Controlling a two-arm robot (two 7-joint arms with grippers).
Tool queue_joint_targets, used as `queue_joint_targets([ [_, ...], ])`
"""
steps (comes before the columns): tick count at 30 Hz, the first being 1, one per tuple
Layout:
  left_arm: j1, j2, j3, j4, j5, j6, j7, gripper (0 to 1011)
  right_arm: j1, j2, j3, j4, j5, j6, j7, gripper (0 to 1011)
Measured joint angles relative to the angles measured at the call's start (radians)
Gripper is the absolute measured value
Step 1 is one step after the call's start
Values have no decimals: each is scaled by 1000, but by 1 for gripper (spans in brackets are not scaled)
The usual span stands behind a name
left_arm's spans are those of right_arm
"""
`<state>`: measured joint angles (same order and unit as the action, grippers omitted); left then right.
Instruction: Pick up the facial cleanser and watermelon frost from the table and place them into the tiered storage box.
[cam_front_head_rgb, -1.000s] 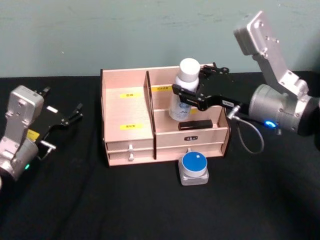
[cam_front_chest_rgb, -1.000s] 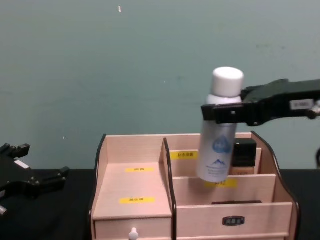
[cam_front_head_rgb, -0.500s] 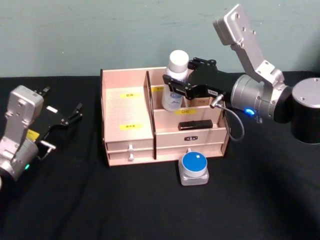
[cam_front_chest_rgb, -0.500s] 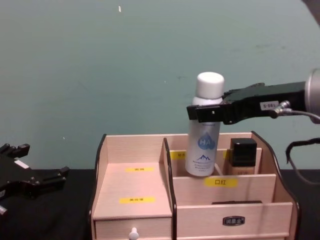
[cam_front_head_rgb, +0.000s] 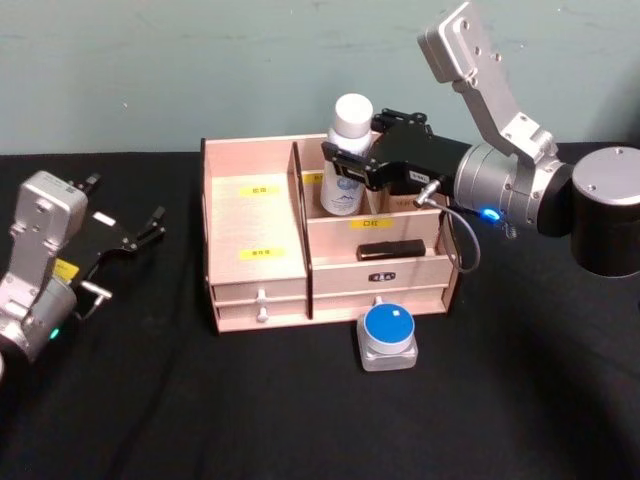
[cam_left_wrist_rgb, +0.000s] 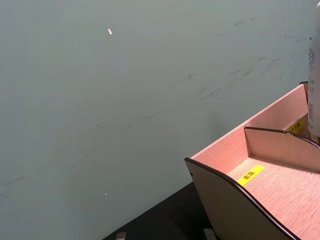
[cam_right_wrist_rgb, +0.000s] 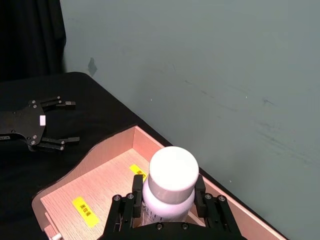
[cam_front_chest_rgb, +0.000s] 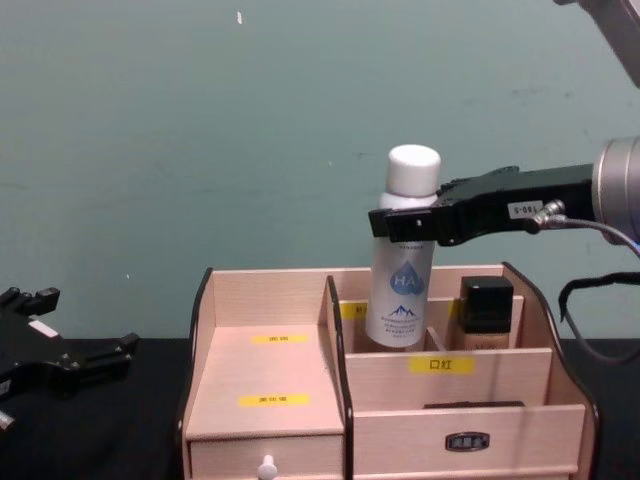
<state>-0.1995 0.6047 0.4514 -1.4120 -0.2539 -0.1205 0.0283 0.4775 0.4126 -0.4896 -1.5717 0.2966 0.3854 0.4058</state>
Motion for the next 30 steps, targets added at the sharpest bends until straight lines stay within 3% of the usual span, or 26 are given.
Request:
queue_joint_targets([
  [14, 0, 0, 0, 0, 0, 0, 0, 1001, -7, -7, 8, 16, -3, 0, 8, 593],
  [30, 0, 0, 0, 0, 0, 0, 0, 1001, 5, -18, -7, 100, -9, -14, 33, 593],
])
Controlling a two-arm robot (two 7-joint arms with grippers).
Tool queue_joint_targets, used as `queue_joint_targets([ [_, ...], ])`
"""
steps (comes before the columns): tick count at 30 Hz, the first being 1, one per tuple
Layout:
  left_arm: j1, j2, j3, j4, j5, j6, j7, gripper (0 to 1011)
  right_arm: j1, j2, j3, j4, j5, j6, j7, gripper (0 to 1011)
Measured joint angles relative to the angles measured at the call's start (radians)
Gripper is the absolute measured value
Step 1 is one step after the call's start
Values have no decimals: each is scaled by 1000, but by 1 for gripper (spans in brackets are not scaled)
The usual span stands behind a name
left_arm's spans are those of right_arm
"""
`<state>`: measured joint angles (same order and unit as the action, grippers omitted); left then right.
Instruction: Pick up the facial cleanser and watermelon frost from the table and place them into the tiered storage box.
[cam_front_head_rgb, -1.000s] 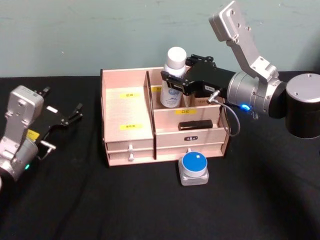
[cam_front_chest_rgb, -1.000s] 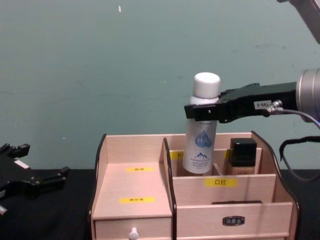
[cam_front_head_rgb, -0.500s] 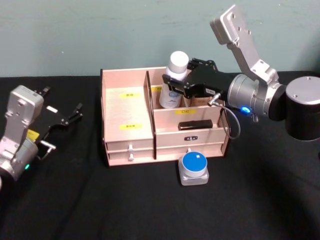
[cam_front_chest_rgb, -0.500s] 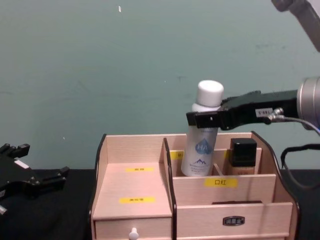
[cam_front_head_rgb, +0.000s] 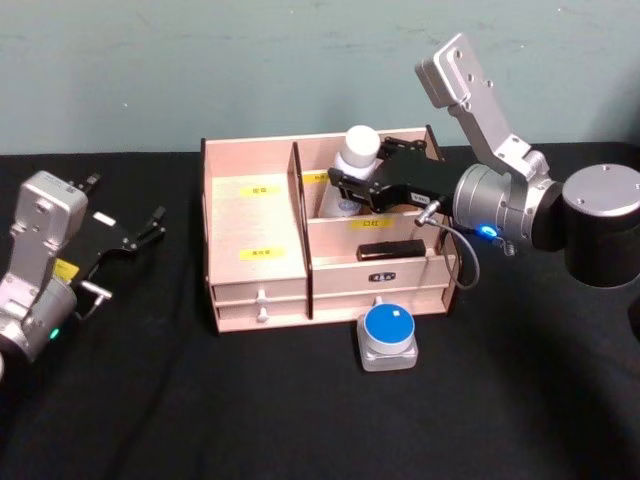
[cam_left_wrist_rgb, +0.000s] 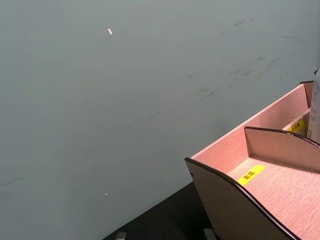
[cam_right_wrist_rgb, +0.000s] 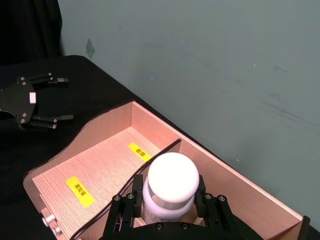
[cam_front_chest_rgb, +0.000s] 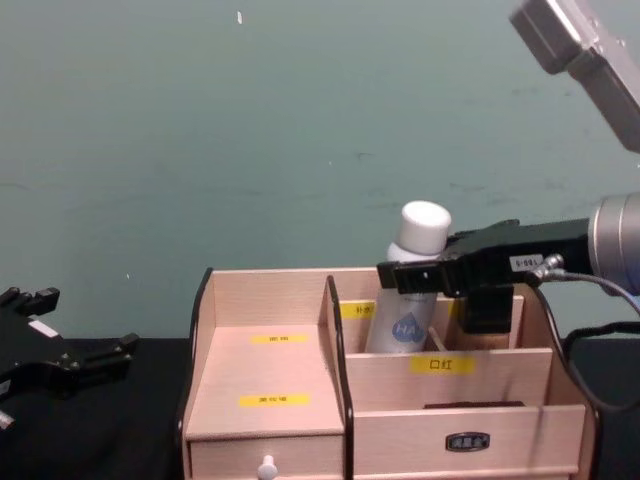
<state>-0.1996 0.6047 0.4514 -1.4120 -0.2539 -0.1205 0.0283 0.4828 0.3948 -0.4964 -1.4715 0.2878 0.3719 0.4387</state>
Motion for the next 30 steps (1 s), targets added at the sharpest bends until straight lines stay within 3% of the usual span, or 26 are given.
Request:
queue_joint_targets([
  [11, 0, 0, 0, 0, 0, 0, 0, 1001, 22, -10, -17, 64, -20, -11, 14, 593],
  [18, 0, 0, 0, 0, 0, 0, 0, 1001, 21, -9, -16, 61, -19, -11, 13, 599],
  [30, 0, 0, 0, 0, 0, 0, 0, 1001, 19, -9, -13, 56, -17, -10, 12, 929],
])
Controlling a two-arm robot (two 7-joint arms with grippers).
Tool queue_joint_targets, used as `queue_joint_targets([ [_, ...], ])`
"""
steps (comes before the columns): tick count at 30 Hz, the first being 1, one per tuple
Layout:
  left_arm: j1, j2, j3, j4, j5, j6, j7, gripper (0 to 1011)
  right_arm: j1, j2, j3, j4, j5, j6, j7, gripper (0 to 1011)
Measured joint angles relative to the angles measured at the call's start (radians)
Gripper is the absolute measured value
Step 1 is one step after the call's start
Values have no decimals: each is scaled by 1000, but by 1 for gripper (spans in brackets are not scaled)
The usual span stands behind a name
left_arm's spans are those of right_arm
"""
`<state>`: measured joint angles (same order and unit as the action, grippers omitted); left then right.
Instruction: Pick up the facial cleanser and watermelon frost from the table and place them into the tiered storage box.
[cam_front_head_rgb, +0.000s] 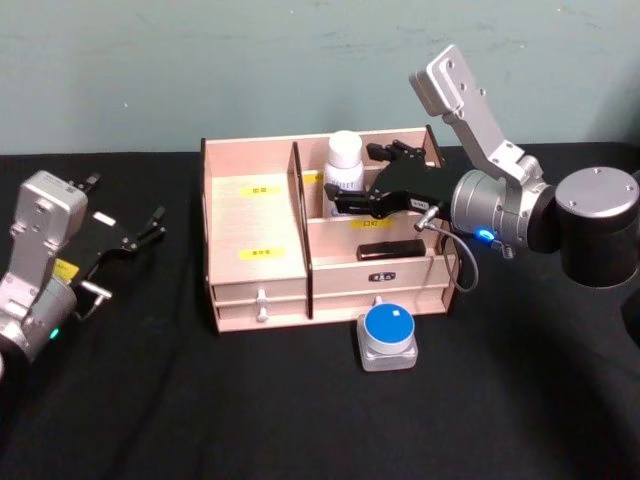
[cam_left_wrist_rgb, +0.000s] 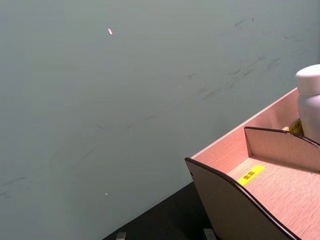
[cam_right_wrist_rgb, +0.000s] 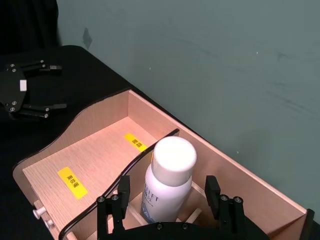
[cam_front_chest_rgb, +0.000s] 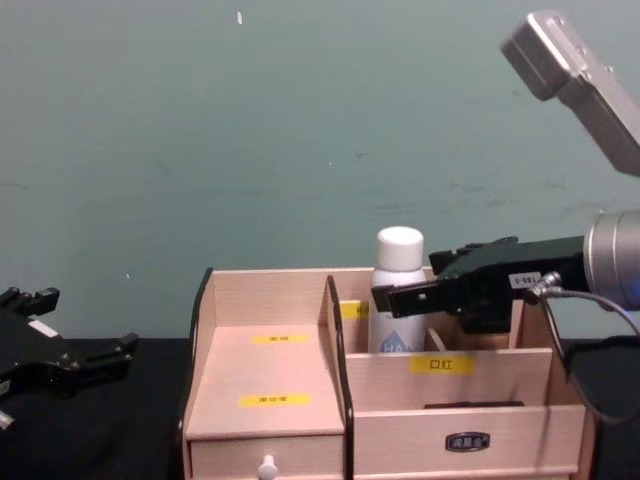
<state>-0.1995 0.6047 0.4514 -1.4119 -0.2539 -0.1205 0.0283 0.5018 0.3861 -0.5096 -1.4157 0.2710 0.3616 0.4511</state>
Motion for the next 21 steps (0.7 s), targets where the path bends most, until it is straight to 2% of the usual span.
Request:
queue_joint_targets([
  [1, 0, 0, 0, 0, 0, 0, 0, 1001, -3, 0, 5, -4, 2, -2, -2, 977],
  [3, 0, 0, 0, 0, 0, 0, 0, 1001, -7, 1, 11, -11, 5, -3, -4, 1002],
  [6, 0, 0, 0, 0, 0, 0, 0, 1001, -21, 10, 23, -39, 11, -2, -9, 1000],
  [8, 0, 0, 0, 0, 0, 0, 0, 1001, -36, 25, 31, -76, 14, 14, -14, 1000],
  [13, 0, 0, 0, 0, 0, 0, 0, 1001, -89, 75, 51, -186, 17, 93, -35, 1000],
  [14, 0, 0, 0, 0, 0, 0, 0, 1001, -117, 98, 62, -233, 20, 121, -41, 1000],
  [17, 0, 0, 0, 0, 0, 0, 0, 1001, -162, 131, 84, -305, 29, 150, -49, 1000],
  [18, 0, 0, 0, 0, 0, 0, 0, 1001, -193, 152, 99, -350, 36, 165, -53, 1000],
  [19, 0, 0, 0, 0, 0, 0, 0, 1001, -227, 173, 118, -396, 45, 174, -57, 1000],
  [20, 0, 0, 0, 0, 0, 0, 0, 1001, -227, 173, 118, -396, 45, 174, -57, 1000],
  [21, 0, 0, 0, 0, 0, 0, 0, 1001, -265, 196, 138, -443, 55, 179, -60, 1000],
])
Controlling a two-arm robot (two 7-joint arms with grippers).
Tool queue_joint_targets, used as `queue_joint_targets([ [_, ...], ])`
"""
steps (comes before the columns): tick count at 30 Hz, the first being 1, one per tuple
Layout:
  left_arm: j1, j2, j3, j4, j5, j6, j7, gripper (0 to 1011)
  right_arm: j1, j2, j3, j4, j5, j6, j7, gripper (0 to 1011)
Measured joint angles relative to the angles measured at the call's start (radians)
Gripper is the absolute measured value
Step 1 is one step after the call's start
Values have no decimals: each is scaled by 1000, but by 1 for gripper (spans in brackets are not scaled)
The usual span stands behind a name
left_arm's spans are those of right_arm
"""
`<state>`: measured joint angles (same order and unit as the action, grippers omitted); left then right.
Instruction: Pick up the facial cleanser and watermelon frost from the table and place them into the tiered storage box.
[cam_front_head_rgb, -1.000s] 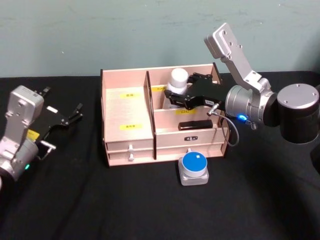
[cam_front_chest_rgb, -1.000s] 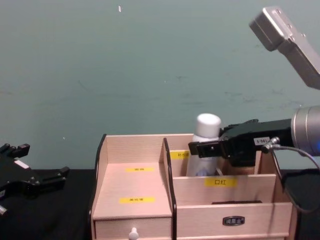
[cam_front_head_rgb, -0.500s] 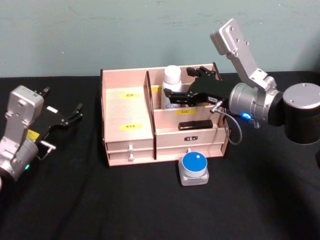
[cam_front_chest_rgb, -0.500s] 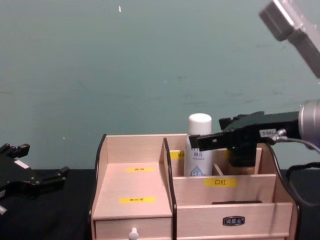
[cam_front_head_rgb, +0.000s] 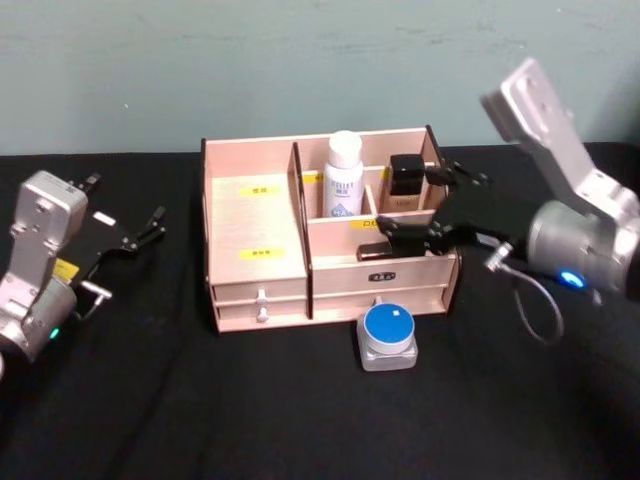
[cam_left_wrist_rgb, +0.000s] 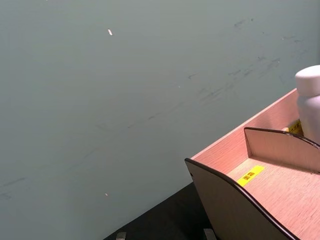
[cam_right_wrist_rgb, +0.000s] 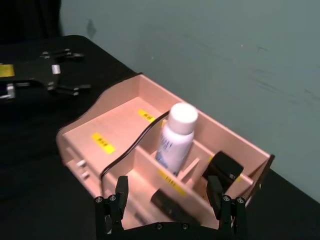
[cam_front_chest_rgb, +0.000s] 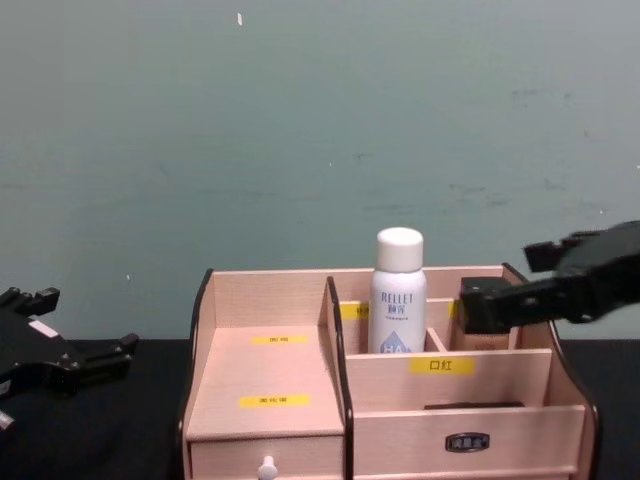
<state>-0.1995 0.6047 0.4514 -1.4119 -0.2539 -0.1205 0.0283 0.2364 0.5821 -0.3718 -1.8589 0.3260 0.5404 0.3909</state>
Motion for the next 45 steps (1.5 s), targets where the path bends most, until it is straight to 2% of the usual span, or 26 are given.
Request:
queue_joint_targets([
  [5, 0, 0, 0, 0, 0, 0, 0, 1001, -112, 56, 53, -116, 27, 5, -11, 1000],
  [8, 0, 0, 0, 0, 0, 0, 0, 1001, -208, 90, 89, -191, 45, 4, -28, 1000],
  [10, 0, 0, 0, 0, 0, 0, 0, 1001, -242, 98, 100, -212, 48, 4, -38, 1000],
  [11, 0, 0, 0, 0, 0, 0, 0, 1001, -282, 104, 110, -235, 49, 5, -54, 1000],
  [16, 0, 0, 0, 0, 0, 0, 0, 1001, -376, 102, 124, -274, 41, 17, -102, 1000],
  [20, 0, 0, 0, 0, 0, 0, 0, 1001, -436, 86, 116, -292, 14, 36, -135, 1000],
  [25, 0, 0, 0, 0, 0, 0, 0, 1001, -469, 69, 98, -301, -18, 53, -160, 1000],
  [32, 0, 0, 0, 0, 0, 0, 0, 1001, -483, 34, 72, -293, -63, 87, -197, 1000],
  [45, 0, 0, 0, 0, 0, 0, 0, 1001, -438, -35, 39, -242, -104, 130, -200, 1000],
])
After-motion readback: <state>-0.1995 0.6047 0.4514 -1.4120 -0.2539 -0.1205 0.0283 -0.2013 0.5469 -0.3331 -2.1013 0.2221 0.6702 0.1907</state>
